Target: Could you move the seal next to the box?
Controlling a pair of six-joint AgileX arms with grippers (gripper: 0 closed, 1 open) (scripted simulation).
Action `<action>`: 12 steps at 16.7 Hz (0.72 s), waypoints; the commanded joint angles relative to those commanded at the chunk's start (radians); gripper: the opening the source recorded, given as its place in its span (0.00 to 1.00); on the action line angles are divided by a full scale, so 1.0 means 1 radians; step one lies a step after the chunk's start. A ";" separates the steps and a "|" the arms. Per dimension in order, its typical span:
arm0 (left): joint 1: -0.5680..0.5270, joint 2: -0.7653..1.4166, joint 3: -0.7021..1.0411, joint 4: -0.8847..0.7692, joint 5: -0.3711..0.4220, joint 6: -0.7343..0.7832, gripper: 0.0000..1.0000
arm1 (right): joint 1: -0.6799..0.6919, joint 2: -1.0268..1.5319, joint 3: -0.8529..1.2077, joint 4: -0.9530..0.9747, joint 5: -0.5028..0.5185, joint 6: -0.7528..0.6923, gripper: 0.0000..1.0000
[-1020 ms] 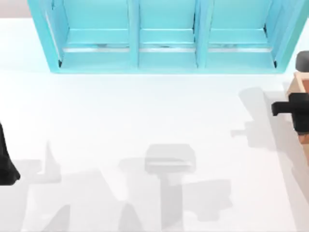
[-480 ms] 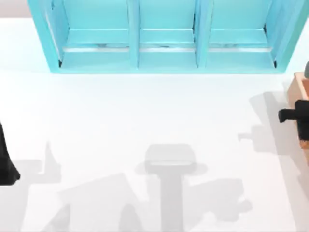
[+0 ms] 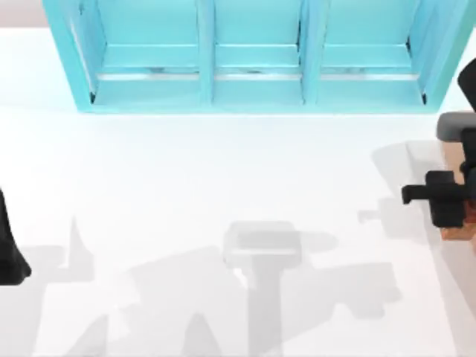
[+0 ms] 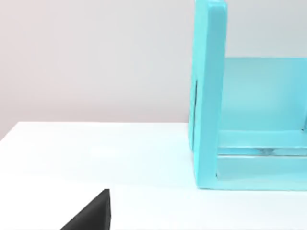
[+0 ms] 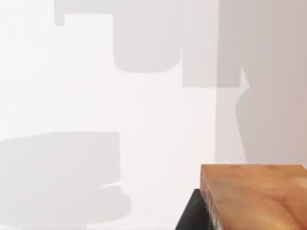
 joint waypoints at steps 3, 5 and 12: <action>0.000 0.000 0.000 0.000 0.000 0.000 1.00 | -0.004 0.015 -0.007 0.014 0.002 -0.001 0.00; 0.000 0.000 0.000 0.000 0.000 0.000 1.00 | -0.004 0.015 -0.007 0.014 0.002 -0.001 0.00; 0.000 0.000 0.000 0.000 0.000 0.000 1.00 | -0.004 0.015 -0.007 0.014 0.002 -0.001 0.53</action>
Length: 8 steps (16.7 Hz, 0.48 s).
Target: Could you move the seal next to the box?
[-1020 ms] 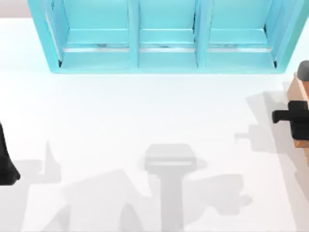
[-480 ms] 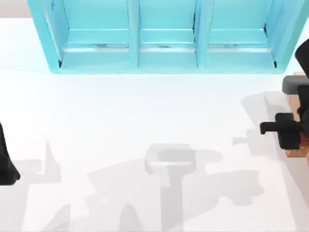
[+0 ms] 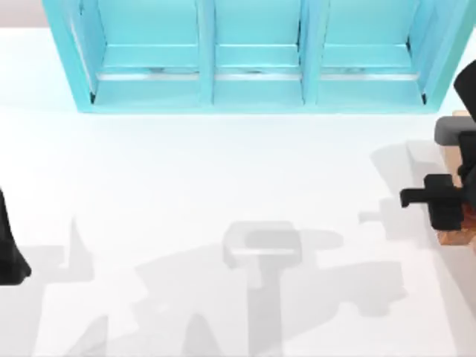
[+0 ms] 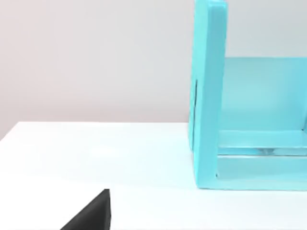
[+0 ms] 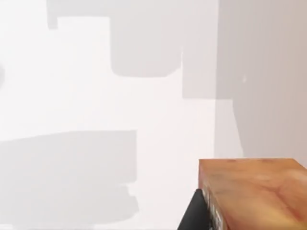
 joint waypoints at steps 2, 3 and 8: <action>0.000 0.000 0.000 0.000 0.000 0.000 1.00 | 0.000 0.000 0.000 0.000 0.000 0.000 0.68; 0.000 0.000 0.000 0.000 0.000 0.000 1.00 | 0.000 0.000 0.000 0.000 0.000 0.000 0.75; 0.000 0.000 0.000 0.000 0.000 0.000 1.00 | 0.000 0.000 0.000 0.000 0.000 0.000 1.00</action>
